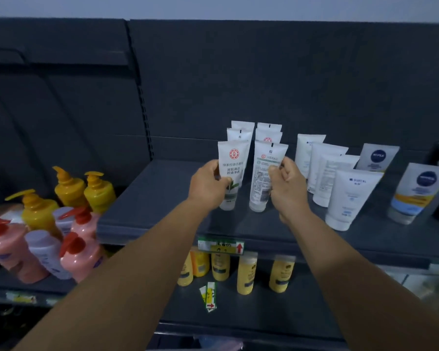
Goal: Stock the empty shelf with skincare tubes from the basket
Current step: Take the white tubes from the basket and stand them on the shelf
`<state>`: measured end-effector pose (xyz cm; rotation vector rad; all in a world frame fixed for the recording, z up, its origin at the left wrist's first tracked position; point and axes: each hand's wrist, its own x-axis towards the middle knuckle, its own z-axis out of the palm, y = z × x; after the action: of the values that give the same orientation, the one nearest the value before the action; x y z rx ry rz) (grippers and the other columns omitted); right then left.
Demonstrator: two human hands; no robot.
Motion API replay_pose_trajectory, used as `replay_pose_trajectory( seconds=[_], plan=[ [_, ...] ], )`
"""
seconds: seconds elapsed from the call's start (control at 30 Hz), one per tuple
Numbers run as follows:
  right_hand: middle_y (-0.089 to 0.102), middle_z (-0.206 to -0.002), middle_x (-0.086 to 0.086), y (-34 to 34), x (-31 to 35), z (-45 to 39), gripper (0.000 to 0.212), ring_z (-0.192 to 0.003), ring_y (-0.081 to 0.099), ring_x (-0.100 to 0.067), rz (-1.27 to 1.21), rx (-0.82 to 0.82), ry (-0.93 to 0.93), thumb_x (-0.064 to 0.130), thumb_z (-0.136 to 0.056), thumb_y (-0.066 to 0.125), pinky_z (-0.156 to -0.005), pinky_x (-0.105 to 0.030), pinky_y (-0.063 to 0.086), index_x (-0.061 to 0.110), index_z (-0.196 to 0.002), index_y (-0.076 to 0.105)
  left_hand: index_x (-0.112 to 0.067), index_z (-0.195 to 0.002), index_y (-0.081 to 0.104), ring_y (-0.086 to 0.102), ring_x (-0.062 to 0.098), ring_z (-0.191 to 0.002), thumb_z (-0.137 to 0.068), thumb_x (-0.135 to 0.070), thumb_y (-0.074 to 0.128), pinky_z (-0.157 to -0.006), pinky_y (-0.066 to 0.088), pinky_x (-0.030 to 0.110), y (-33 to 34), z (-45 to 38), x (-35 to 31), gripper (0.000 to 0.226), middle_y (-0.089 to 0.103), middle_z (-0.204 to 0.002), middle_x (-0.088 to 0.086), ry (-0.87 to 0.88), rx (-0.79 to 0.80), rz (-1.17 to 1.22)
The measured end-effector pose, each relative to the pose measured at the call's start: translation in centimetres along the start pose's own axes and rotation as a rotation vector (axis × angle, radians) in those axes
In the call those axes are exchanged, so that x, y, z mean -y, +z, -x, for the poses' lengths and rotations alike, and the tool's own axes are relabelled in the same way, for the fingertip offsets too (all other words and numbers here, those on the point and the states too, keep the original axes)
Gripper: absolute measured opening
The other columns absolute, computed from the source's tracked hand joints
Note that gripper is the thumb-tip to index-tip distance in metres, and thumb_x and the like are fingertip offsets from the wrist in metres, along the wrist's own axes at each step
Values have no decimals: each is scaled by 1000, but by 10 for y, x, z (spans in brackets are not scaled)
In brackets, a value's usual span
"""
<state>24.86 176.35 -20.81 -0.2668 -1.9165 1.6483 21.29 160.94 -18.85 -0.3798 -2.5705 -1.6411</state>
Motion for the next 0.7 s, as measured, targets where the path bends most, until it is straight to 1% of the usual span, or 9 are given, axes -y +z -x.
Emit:
replay_pose_trajectory(
  seconds=[0.13,0.2,0.3,0.4,0.47,0.53,0.6,0.63,0.7],
  plan=[
    [70,-104,10,3,-14,-20,22,-97,67,-8,10,12,12,18,-98,48,-91,-38,54,22,-116,60,-19,-118,59,60,14,-103,-88,-10,62,-91,50,32,11,-23,9,31,66,-113,-2,-17,16,0],
    [70,-102,11,4,-17,-29,21,-97,67,-9,15,13,19,18,-98,47,-92,-38,54,27,-112,60,-20,-119,58,61,15,-104,-88,-10,61,-94,51,36,15,-32,10,33,66,-114,-3,-21,42,17],
    [70,-102,10,5,-19,-37,20,-98,67,-12,48,20,15,19,-98,47,-92,-42,54,30,-109,59,-22,-120,57,61,16,-104,-88,-10,60,-94,52,40,20,-42,11,34,66,-114,-4,-20,80,15],
    [69,-98,11,6,-19,-38,21,-95,66,-14,91,32,-8,19,-98,44,-91,-44,54,35,-101,57,-22,-120,56,60,15,-107,-88,-10,60,-96,50,41,21,-48,13,35,66,-115,-4,-6,98,7],
    [67,-99,13,7,-18,-34,20,-94,65,-12,115,30,-10,22,-99,43,-89,-41,53,34,-108,55,-22,-122,55,59,14,-109,-88,-10,60,-99,49,40,20,-48,13,37,65,-117,-5,-2,107,-8],
    [66,-105,13,5,-16,-30,26,-97,63,-10,155,26,11,27,-99,42,-88,-36,52,31,-122,51,-21,-128,51,58,13,-113,-88,-11,61,-102,47,39,17,-46,14,42,63,-122,-5,7,114,-24],
    [63,-113,11,3,-11,-20,27,-102,61,-13,213,46,21,29,-98,41,-87,-33,48,27,-124,48,-21,-136,45,54,15,-122,-88,-15,62,-106,43,39,10,-39,14,51,57,-133,-3,27,118,-94],
    [61,-121,7,1,-9,-16,27,-108,59,-16,259,65,20,29,-98,41,-88,-33,45,23,-125,46,-21,-141,39,49,17,-128,-89,-18,62,-108,40,38,6,-35,14,57,51,-140,-1,34,123,-156],
    [46,-142,-3,-1,-2,-1,40,-126,47,-22,387,109,49,27,-99,42,-95,-32,37,16,-137,37,-19,-149,26,34,19,-140,-93,-22,59,-114,31,36,-6,-20,15,65,34,-153,1,56,143,-305]
  ],
)
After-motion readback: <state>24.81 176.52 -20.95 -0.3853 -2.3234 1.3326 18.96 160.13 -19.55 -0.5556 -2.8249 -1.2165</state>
